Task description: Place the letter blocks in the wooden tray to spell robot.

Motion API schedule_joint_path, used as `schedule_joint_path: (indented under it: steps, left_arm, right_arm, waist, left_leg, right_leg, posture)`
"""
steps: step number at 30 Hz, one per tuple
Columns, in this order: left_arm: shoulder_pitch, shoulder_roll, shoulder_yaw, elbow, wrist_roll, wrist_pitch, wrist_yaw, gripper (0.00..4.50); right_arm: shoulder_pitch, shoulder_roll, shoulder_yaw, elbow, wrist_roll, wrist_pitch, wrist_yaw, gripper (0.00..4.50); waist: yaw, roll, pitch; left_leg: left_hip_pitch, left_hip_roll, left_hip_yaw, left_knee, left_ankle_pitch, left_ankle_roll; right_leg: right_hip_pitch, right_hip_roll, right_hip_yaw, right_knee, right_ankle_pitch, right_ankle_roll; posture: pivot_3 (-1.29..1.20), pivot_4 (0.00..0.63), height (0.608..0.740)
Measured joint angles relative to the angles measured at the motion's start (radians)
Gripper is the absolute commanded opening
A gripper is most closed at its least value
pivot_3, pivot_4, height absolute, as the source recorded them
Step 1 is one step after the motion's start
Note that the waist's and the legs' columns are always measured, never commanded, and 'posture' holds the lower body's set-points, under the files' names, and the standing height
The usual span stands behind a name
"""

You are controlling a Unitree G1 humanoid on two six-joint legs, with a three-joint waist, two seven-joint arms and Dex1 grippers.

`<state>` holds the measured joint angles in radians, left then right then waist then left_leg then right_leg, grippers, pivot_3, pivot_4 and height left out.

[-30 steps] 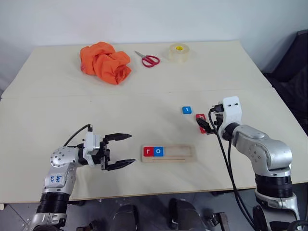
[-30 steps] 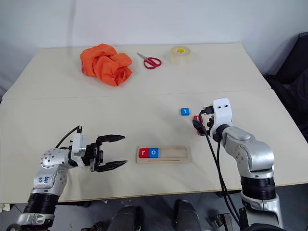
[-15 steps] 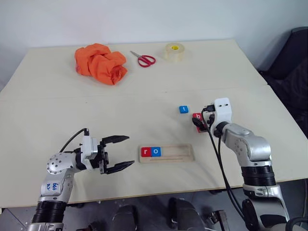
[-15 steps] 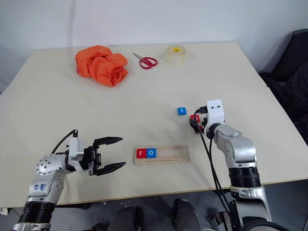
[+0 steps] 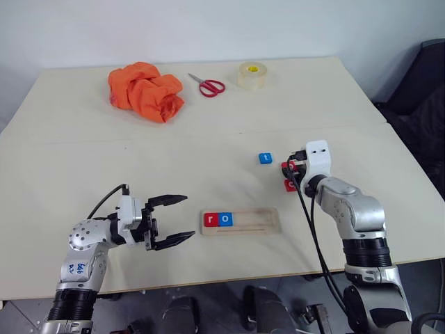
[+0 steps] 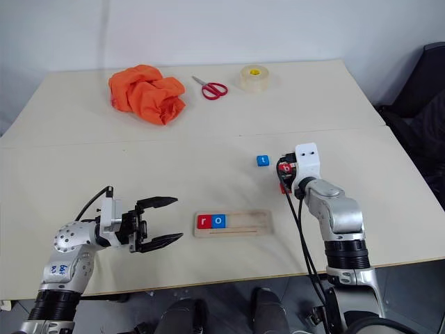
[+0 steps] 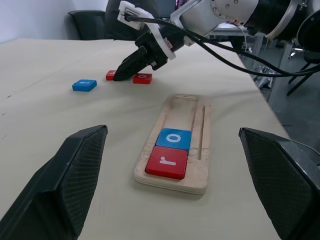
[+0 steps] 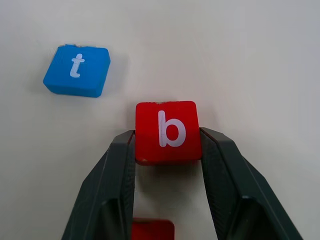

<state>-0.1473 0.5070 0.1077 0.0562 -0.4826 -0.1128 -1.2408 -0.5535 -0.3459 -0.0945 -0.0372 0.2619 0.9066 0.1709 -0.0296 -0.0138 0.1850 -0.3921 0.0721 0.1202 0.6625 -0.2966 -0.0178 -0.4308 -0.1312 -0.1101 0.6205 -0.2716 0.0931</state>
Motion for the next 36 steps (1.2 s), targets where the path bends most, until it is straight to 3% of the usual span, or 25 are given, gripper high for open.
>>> schedule_joint_path:
  steps: [12, 23, 32, 36]
  left_arm:
    - [-0.07, 0.005, -0.021, 0.085, 0.001, -0.005, -0.057, 4.5]
    - [-0.121, 0.003, -0.032, 0.144, 0.001, -0.011, -0.096, 4.5]
    - [-0.121, 0.003, -0.039, 0.145, 0.001, -0.011, -0.104, 4.5]
    - [-0.123, -0.002, -0.04, 0.15, 0.001, -0.011, -0.105, 4.5]
  right_arm:
    - [0.382, -0.03, -0.158, -0.602, 0.099, 0.254, -0.002, 1.46]
    - [0.488, 0.044, -0.194, -0.742, 0.124, 0.386, -0.032, 1.46]
    - [0.506, 0.055, -0.208, -0.749, 0.122, 0.399, -0.04, 4.48]
    - [0.52, -0.05, -0.215, -0.759, 0.138, 0.37, 0.035, 4.48]
  waist:
    - [0.002, 0.0, 0.0]
    - [0.002, 0.0, 0.0]
    - [0.002, 0.0, 0.0]
    - [0.002, 0.0, 0.0]
  left_leg:
    - [-0.002, 0.0, -0.001, 0.0, -0.002, 0.002]
    - [-0.002, 0.0, -0.001, -0.001, -0.003, 0.002]
    - [-0.002, 0.0, -0.001, -0.001, -0.003, 0.002]
    - [-0.002, -0.001, -0.001, 0.0, -0.003, 0.002]
  right_leg:
    - [0.0, 0.0, -0.001, -0.004, 0.0, 0.001]
    - [0.0, 0.001, -0.001, -0.004, 0.0, 0.0]
    - [0.0, 0.001, -0.001, -0.004, 0.0, 0.0]
    - [0.001, 0.0, -0.001, -0.005, 0.0, 0.0]
  posture:
    - [0.0, 0.15, 0.74]
    - [0.0, 0.15, 0.74]
    - [0.0, 0.15, 0.74]
    - [0.0, 0.15, 0.74]
